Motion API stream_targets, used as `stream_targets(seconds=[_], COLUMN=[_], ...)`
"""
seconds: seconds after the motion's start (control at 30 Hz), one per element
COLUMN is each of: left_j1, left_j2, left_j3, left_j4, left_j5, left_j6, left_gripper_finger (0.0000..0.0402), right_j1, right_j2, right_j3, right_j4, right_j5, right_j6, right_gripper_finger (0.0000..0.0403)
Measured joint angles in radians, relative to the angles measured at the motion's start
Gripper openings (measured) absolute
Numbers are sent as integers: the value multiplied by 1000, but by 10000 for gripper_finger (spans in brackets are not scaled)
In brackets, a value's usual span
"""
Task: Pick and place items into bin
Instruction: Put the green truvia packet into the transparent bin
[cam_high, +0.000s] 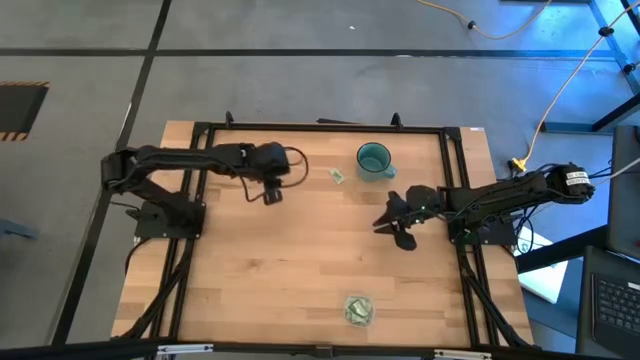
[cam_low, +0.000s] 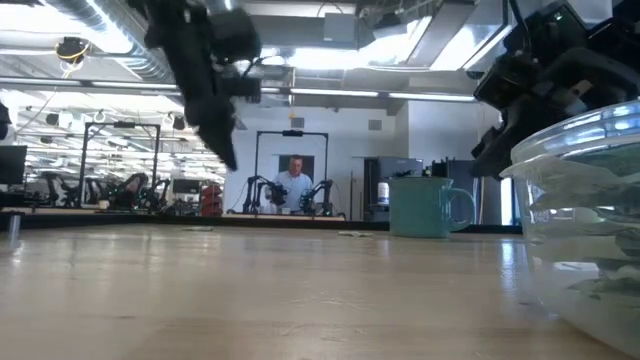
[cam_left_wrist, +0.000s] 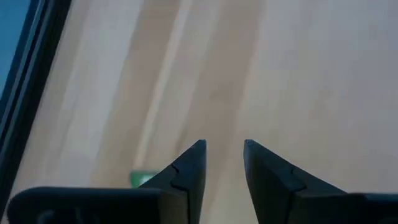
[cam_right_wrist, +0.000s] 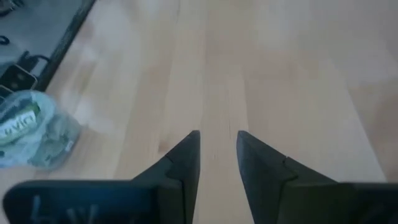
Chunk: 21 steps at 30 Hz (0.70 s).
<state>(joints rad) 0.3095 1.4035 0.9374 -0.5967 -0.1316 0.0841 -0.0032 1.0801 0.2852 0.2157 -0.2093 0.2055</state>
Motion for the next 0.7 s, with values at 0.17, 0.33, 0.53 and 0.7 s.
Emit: stream_targets(seconds=[0.17, 0.33, 0.53, 0.7], left_j1=[163, 280, 333, 336], left_j2=[10, 20, 66, 164], left_j3=[-71, -99, -114, -116], left_j4=[35, 76, 112, 137], left_j5=[31, 125, 162, 158], left_j6=[75, 171, 267, 296], left_gripper_finger=[124, 147, 149, 136], right_j1=[0, 0, 0, 0], right_j2=[0, 0, 0, 0], right_j3=[0, 0, 0, 0], right_j4=[36, 36, 36, 35], right_j5=[15, 58, 112, 112], right_j6=[2, 3, 2, 3], right_gripper_finger=[109, 109, 109, 109])
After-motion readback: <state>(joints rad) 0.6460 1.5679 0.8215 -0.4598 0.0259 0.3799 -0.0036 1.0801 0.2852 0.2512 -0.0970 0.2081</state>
